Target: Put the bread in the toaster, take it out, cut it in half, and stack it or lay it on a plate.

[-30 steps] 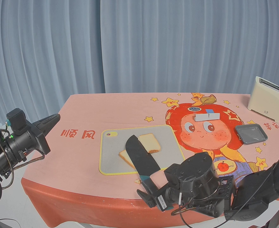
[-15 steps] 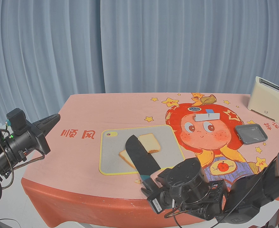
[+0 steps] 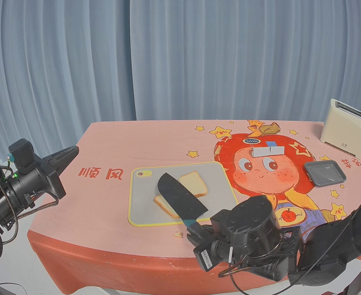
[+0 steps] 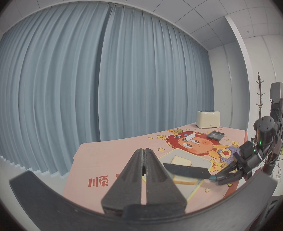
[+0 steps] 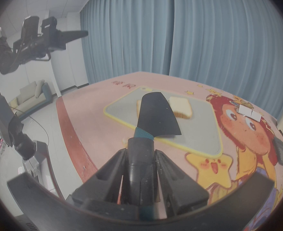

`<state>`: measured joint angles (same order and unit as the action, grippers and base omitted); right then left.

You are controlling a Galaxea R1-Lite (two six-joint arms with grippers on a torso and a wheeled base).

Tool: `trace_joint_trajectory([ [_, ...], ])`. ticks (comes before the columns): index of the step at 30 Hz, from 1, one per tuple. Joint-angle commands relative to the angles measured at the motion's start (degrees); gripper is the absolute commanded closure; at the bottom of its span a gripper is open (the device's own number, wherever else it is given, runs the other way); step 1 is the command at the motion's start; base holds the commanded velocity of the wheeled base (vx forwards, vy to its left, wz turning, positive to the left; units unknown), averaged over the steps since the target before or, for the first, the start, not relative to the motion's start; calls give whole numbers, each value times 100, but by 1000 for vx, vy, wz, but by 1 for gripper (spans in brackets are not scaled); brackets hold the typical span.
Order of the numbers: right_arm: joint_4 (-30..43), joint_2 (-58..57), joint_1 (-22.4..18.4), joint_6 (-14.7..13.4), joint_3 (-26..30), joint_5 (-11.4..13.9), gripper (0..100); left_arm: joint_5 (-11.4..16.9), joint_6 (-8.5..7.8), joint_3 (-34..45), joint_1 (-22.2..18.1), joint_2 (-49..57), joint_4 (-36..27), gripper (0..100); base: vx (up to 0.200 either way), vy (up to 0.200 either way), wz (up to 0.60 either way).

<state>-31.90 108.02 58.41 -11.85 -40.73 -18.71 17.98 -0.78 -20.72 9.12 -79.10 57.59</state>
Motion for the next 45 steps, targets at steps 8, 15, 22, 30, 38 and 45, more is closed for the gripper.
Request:
trace_joint_trajectory([
  [8, -9, -791, -233, 60, -14, -10, 100, 39, 2064, -265, 802, -70, -2, 100, 0, 0, 0],
  [15, -70, -809, -374, 183, -32, -45, 100, 39, 2970, -274, 846, -703, 7, 0, 0, 0, 0],
  [22, -79, -791, -374, 332, -32, -45, 100, -40, 3453, -142, 1567, -1476, 903, 0, 0, 0, 0],
  [30, -97, -783, -286, 350, 39, -36, 100, -462, 4218, -248, 1997, -2434, 1791, 0, 0, 0, 0],
  [38, -246, -800, -119, 359, 118, -18, 100, -902, 4815, -494, 2138, -3304, 2564, 0, 0, 0, 0],
  [45, -624, -756, 57, 368, 311, -10, 100, -866, 5299, -582, 2156, -3296, 2582, 0, 0, 0, 0],
])
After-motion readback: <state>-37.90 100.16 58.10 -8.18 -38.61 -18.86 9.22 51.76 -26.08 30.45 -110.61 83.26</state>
